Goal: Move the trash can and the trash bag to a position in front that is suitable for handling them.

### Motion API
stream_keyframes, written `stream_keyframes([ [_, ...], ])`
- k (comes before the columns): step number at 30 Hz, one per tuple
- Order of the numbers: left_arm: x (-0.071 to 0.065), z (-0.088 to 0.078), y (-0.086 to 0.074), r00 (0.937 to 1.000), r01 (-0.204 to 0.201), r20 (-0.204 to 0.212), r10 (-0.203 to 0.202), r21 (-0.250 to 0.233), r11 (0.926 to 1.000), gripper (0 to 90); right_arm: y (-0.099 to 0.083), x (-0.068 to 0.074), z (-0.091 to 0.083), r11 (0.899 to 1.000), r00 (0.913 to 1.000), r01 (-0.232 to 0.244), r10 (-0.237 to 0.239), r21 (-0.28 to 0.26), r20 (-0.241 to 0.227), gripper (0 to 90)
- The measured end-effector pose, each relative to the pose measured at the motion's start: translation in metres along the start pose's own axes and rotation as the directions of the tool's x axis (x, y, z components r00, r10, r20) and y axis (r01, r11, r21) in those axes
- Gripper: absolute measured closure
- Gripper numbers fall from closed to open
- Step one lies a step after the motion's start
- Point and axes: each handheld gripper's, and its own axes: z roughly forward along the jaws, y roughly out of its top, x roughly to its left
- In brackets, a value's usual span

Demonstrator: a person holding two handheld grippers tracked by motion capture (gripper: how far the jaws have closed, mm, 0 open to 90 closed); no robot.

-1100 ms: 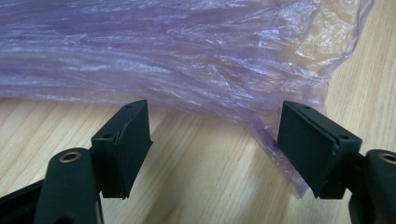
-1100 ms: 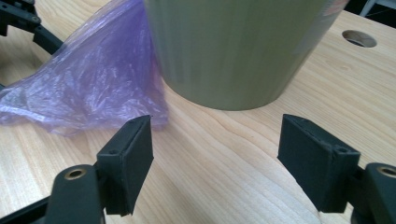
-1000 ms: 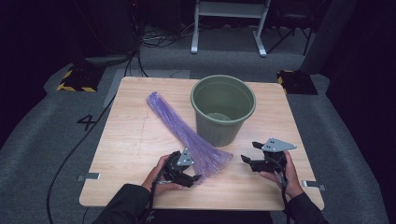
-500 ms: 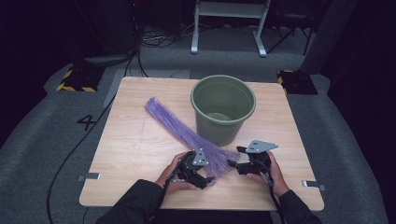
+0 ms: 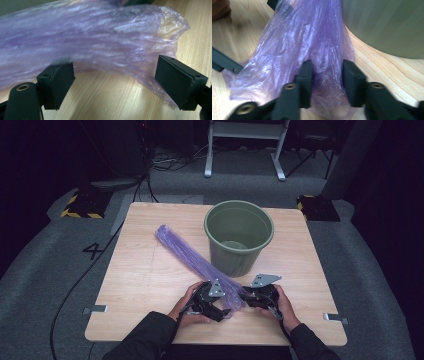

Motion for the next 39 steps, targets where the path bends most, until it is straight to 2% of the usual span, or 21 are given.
stream_keyframes([
  [2, 0.002, -0.003, -0.002, 1.0, 0.002, -0.005, -0.002, 0.009, 1.0, 15.3, -0.002, -0.001, -0.002, 1.0, 1.0, 0.007, -0.007, 0.002, 0.0, 77.0],
  [6, 0.011, -0.012, -0.008, 0.999, 0.03, -0.033, -0.029, 0.023, 0.9993, 15.5, -0.008, -0.01, -0.011, 1.0, 0.9997, 0.005, -0.005, 0.009, 0.025, 77.8],
  [9, 0.02, -0.02, -0.015, 0.9971, 0.054, -0.055, -0.052, 0.024, 0.9983, 15.5, -0.016, -0.021, -0.02, 1.0, 0.998, -0.008, 0.007, 0.016, 0.063, 77.5],
  [13, 0.032, -0.029, -0.023, 0.9926, 0.084, -0.091, -0.081, 0.035, 0.9958, 15.6, -0.022, -0.034, -0.031, 0.999, 0.9917, -0.028, 0.025, 0.018, 0.126, 76.9],
  [16, 0.04, -0.037, -0.028, 0.9917, 0.094, -0.09, -0.092, 0.026, 0.9952, 15.7, -0.026, -0.043, -0.034, 0.999, 0.9852, -0.049, 0.045, 0.019, 0.165, 76.9],
  [19, 0.043, -0.046, -0.031, 0.9903, 0.084, -0.111, -0.083, 0.002, 0.9965, 15.7, -0.029, -0.051, -0.034, 0.996, 0.9807, -0.085, 0.082, 0.008, 0.178, 75.2],
  [23, 0.044, -0.053, -0.029, 0.9855, 0.034, -0.164, -0.043, -0.059, 0.9977, 15.5, -0.029, -0.055, -0.033, 0.996, 0.9774, -0.094, 0.092, 0.006, 0.19, 72.3],
  [26, 0.046, -0.053, -0.022, 0.9889, 0.013, -0.147, -0.022, -0.059, 0.9982, 15.7, -0.029, -0.057, -0.032, 0.996, 0.9761, -0.092, 0.09, 0.002, 0.198, 70.1],
  [27, 0.048, -0.053, -0.02, 0.9914, 0.013, -0.129, -0.022, -0.072, 0.9973, 15.7, -0.029, -0.058, -0.032, 0.996, 0.9764, -0.09, 0.089, -0.001, 0.197, 67.3],
  [31, 0.054, -0.049, -0.007, 0.9946, -0.008, -0.103, -0.003, -0.099, 0.9951, 15.8, -0.029, -0.059, -0.033, 0.995, 0.9784, -0.096, 0.097, -0.012, 0.183, 50.4],
  [33, 0.056, -0.045, -0.003, 0.993, -0.018, -0.118, 0.006, -0.104, 0.9944, 15.6, -0.03, -0.059, -0.035, 0.995, 0.9803, -0.098, 0.099, -0.013, 0.171, 46.6],
  [39, 0.061, -0.031, 0.004, 0.9933, -0.014, -0.116, 0.005, -0.08, 0.9967, 16.1, -0.031, -0.061, -0.041, 0.992, 0.9781, -0.119, 0.123, -0.033, 0.168, 45.0],
])
